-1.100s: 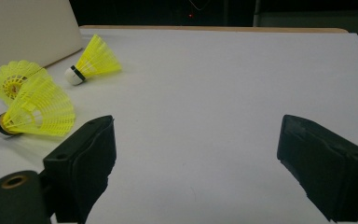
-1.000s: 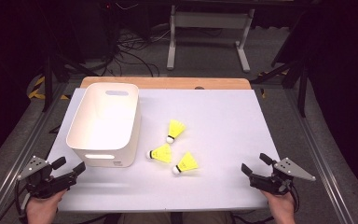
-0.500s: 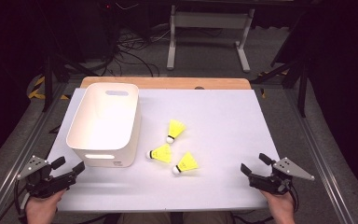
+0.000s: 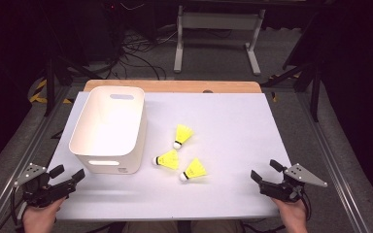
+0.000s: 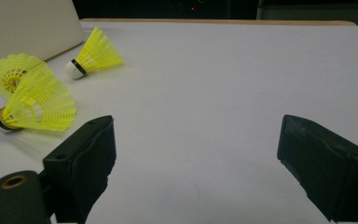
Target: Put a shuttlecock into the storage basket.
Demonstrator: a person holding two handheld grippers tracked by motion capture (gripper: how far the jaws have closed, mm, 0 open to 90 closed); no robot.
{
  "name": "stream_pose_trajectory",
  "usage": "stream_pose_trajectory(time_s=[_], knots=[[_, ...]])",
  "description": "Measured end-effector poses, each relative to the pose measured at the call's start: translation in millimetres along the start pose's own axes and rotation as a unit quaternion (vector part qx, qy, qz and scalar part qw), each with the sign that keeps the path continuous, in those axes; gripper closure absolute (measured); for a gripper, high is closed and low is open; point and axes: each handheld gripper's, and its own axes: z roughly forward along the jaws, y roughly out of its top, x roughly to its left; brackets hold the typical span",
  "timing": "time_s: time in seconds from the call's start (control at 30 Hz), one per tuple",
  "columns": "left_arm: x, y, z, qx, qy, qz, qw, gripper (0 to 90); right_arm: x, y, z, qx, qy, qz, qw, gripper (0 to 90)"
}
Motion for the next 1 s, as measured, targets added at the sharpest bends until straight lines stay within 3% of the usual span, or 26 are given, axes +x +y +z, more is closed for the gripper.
stream_pose_trajectory(time_s=[0.53, 1.0], knots=[[14.3, 2.2, -5.0, -0.002, 0.026, -0.013, 0.9996, 16.9, 0.1, -0.2, -0.2, 0.0, -0.002, 0.002, 1.0, 12.3], [27.0, 13.3, -6.9, -0.02, 0.044, -0.029, 0.9984, 17.4, 0.0, -0.3, -0.2, 0.001, -0.005, 0.001, 1.0, 12.3]])
